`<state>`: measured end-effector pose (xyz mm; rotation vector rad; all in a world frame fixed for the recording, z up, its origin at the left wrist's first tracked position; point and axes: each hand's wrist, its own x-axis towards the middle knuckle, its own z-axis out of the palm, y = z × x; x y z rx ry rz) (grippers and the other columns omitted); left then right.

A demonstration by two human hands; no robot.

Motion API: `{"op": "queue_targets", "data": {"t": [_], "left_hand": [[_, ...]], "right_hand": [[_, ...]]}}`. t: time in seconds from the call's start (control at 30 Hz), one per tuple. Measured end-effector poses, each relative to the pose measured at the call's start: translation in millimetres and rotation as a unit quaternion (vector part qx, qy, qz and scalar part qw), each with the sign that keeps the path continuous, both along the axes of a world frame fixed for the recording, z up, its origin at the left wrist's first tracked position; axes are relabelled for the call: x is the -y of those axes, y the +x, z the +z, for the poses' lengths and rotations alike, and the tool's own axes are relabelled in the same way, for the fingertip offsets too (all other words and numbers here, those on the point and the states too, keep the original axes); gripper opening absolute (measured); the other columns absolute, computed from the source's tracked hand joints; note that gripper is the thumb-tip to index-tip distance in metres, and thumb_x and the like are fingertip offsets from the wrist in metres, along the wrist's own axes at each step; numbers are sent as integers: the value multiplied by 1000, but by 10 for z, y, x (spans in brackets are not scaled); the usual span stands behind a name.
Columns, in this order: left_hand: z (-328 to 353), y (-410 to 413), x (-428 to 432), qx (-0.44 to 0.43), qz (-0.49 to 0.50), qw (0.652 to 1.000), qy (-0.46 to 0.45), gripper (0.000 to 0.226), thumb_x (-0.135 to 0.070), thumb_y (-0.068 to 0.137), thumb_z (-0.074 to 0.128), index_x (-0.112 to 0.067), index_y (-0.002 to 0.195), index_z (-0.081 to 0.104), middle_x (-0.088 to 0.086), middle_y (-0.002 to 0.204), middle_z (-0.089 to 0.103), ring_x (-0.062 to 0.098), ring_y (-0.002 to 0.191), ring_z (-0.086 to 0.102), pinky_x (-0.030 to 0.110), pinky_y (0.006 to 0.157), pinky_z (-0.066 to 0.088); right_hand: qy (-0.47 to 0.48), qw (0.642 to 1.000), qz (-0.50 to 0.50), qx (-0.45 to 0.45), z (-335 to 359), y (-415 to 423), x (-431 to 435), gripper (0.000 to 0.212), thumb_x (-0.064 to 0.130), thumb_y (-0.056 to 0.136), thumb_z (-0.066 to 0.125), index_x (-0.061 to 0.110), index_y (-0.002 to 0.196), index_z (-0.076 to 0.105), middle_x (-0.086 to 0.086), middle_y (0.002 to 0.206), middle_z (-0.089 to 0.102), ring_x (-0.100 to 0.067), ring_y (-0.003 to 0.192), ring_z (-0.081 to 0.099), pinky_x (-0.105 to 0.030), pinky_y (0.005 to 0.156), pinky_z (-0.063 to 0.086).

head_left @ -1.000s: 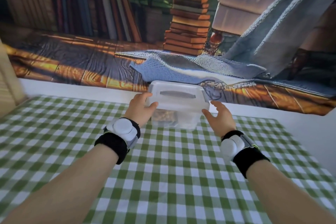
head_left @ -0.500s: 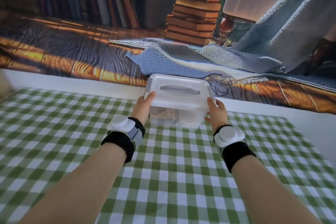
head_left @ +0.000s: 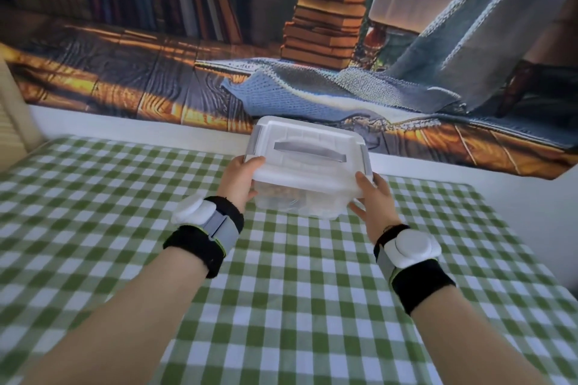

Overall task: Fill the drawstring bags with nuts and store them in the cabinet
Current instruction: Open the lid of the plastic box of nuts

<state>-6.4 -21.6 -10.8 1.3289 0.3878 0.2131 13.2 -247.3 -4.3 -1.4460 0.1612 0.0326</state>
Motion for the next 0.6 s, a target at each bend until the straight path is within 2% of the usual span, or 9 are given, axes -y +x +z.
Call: {"op": "queue_targets", "data": {"t": [0.17,0.3,0.5,0.6], "left_hand": [[57,-721,116,23,-16,1000,-2,28,-30,93,55,-23,120,52,-1,112,63,19,103,60,36,85,49],[13,-1128,184,15,-4,1000,-10,26,-30,93,56,-26,118,53,-2,111,62,19,102,60,39,93,48],[-38,-1508,235,-10,-9,999,-37,30,-31,93,55,-19,120,53,0,106,65,21,98,63,36,82,49],[-57,-1572,190,-28,-16,999,-20,29,-38,92,55,-22,117,54,-2,109,64,20,102,62,39,91,48]], "right_hand": [[16,1000,14,15,15,-733,131,56,28,94,52,21,144,28,1,132,49,-18,112,51,-36,94,44],[9,999,28,16,31,-1097,187,55,27,95,51,23,144,26,5,129,46,-17,112,48,-39,101,41],[-14,999,31,-3,-6,-1430,227,59,30,93,55,22,144,27,2,127,48,-20,115,50,-39,104,40],[-36,998,43,-12,-47,-1490,227,58,33,92,55,24,143,29,-1,131,50,-21,119,51,-42,105,40]]}}
